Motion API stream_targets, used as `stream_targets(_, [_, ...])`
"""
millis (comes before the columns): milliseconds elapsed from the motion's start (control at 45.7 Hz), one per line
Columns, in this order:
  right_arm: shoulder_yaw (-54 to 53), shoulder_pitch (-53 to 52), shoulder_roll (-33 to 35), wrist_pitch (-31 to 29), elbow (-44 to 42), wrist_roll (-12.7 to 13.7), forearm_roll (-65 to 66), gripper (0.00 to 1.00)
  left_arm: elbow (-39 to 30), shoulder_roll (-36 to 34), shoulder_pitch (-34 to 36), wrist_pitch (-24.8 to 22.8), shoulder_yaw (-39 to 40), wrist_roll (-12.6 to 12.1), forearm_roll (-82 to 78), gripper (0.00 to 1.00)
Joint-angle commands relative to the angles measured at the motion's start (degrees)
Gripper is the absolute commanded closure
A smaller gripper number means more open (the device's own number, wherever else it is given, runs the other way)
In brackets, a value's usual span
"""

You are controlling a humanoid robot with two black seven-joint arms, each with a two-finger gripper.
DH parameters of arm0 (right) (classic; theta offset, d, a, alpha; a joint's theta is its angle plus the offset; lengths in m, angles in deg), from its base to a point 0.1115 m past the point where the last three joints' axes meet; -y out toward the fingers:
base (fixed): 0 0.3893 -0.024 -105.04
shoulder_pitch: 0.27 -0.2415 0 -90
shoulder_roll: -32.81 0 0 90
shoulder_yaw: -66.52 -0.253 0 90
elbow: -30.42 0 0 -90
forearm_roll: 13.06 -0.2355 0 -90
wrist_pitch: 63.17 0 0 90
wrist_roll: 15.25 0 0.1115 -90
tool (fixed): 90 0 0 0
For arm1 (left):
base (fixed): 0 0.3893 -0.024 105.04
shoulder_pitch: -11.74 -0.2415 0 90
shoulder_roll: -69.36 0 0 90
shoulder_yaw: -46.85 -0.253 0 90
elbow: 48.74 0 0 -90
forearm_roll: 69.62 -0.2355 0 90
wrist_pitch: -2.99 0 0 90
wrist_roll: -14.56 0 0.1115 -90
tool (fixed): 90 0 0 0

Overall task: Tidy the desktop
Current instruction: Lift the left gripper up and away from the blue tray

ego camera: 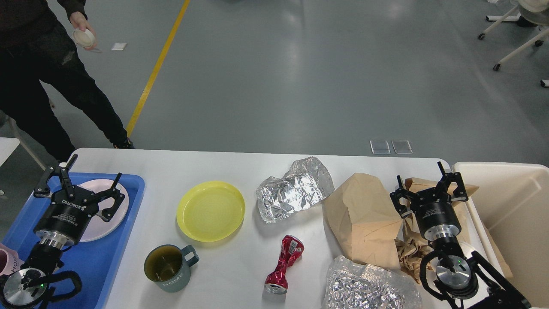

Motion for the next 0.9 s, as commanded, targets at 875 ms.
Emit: stream_targets(875, [0.0, 0.1, 0.1, 0.0, 0.0, 0.0, 0.0, 0.00, 0.9, -23.6, 14.4, 2.1, -19.8, 2.2, 0.0, 0.03])
